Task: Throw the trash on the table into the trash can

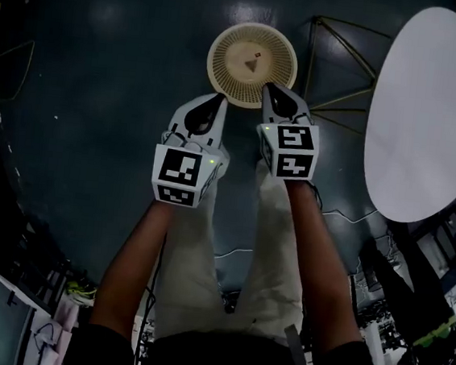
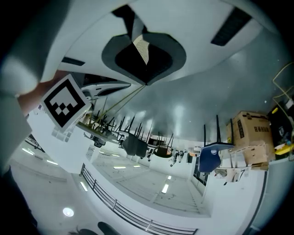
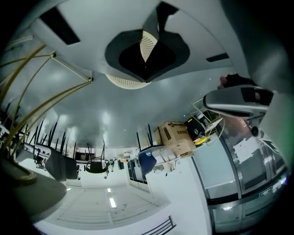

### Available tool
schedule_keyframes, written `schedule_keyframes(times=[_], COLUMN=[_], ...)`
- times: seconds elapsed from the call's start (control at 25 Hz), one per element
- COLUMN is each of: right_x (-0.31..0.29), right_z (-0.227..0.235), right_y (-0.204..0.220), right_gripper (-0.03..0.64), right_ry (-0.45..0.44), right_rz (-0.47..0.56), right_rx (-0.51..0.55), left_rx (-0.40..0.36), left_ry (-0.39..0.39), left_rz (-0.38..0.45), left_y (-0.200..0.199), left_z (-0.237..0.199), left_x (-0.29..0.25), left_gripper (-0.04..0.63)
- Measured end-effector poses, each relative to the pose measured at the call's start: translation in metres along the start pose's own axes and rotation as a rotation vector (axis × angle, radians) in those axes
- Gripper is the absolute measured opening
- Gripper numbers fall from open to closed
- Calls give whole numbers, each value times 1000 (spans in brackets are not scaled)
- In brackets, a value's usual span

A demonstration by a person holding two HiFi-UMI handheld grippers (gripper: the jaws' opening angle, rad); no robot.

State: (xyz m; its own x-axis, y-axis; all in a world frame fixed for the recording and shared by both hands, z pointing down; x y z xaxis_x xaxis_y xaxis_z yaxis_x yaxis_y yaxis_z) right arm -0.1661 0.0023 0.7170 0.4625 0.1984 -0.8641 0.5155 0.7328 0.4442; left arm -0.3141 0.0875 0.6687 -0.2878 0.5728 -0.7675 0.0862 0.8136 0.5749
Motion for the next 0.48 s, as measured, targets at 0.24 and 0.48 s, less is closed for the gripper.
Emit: schedule_keyframes(times=[0.24, 0.48], right_x=[60, 122], right_z=[-20, -22], right_y=[-27, -51], right_gripper=[20, 20], right_ry=[-10, -7], right_rz=[24, 51], right_rx=[20, 45], left_rx=[-20, 29], left_ry=[3, 19], left_rz=[31, 45], left_y=[-47, -87], left_z=[10, 35], left_x=[45, 79], left_gripper=[8, 8])
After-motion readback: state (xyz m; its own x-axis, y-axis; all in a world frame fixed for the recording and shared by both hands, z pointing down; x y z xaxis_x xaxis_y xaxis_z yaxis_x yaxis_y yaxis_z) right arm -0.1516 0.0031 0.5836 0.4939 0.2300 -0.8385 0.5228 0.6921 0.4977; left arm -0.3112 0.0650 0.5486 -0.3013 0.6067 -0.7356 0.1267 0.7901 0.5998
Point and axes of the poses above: the fingertips, and each gripper's own axes: x backward along the fingers, z to its right, y out of its underside, the point moved 10 cm from there along x, backward along the fingers, and after that the axes turned 10 degrees about -z, right-handed, at the moved point
